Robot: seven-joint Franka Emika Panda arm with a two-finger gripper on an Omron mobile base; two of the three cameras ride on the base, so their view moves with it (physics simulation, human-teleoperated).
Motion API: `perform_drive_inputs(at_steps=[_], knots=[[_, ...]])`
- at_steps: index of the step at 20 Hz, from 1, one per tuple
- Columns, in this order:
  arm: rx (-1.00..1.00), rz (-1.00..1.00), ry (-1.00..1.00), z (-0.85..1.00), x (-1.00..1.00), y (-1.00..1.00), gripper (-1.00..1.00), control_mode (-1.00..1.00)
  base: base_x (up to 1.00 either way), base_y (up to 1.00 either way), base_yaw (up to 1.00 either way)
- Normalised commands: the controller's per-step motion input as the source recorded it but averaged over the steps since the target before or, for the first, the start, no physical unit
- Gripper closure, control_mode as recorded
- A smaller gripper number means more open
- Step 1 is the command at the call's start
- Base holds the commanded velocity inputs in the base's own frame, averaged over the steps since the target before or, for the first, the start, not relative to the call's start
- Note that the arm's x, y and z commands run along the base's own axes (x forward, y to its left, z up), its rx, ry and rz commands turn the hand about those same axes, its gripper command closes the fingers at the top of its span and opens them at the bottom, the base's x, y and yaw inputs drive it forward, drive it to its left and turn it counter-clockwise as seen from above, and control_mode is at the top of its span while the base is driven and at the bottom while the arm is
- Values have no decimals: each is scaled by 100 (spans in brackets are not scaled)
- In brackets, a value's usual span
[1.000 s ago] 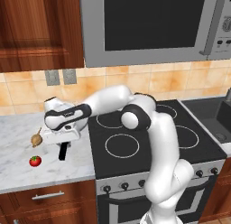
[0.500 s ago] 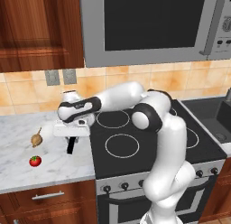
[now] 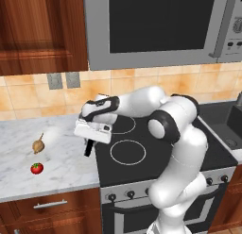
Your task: Place the pan on the rear left burner on the stove. Then place the tomato and the onion in the pan and turn on the rear left burner.
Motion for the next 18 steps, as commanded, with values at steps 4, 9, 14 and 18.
perform_drive_inputs(at_steps=[4,9,14,18], knots=[[1,-8,0,11,26,-32,100,-100,0,0,0],[-1,-9,7,22,38,-18,100,-100,0,0,0],[-5,-11,18,24,47,-4,100,-100,0,0,0],[-5,-10,19,4,44,-1,100,-100,0,0,0]])
